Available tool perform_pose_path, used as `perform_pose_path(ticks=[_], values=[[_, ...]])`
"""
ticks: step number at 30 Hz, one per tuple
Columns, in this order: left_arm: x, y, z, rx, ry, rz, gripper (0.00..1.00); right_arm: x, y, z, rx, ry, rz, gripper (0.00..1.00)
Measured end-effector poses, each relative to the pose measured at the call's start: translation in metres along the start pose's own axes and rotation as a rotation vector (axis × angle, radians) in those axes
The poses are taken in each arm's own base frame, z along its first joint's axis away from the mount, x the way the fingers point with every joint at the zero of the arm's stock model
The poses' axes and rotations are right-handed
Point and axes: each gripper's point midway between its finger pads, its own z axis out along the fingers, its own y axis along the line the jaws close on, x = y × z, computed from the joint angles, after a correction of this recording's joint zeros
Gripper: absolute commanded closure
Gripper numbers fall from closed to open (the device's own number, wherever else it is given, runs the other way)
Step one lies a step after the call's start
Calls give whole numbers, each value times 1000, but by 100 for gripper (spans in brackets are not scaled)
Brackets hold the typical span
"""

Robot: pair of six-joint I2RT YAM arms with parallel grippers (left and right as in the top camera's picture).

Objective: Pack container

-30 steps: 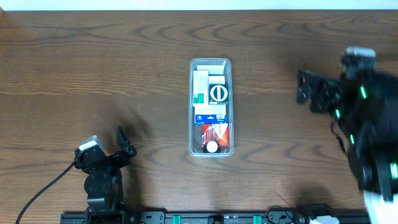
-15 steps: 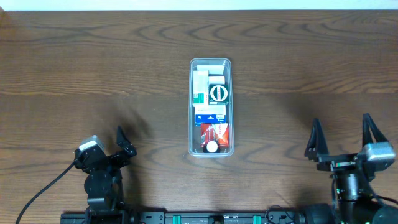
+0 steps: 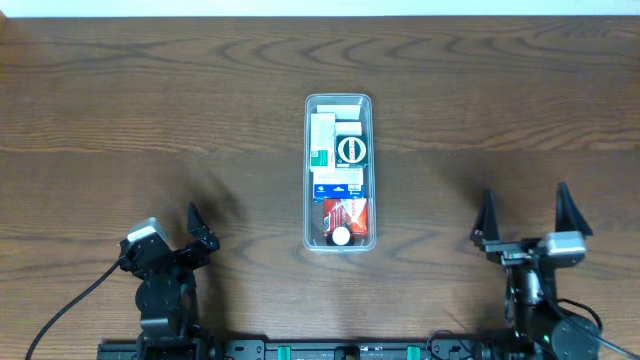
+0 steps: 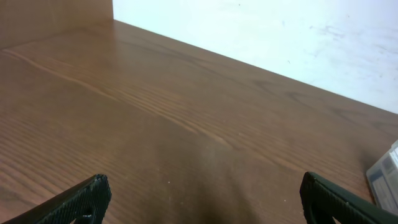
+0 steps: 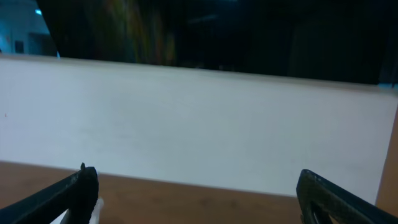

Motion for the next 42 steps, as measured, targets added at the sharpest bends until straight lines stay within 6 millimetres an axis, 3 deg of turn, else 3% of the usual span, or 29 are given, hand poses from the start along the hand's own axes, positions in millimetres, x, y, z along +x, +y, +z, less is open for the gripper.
perform_pose_path(ticks=[7,20,42], values=[[0,0,0,0,0,0,2,71,3,-1,-4,126,-4,1],[0,0,0,0,0,0,2,126,4,-14,-7,354,-7,1],[0,0,0,0,0,0,2,128,4,-14,-8,359,-7,1]])
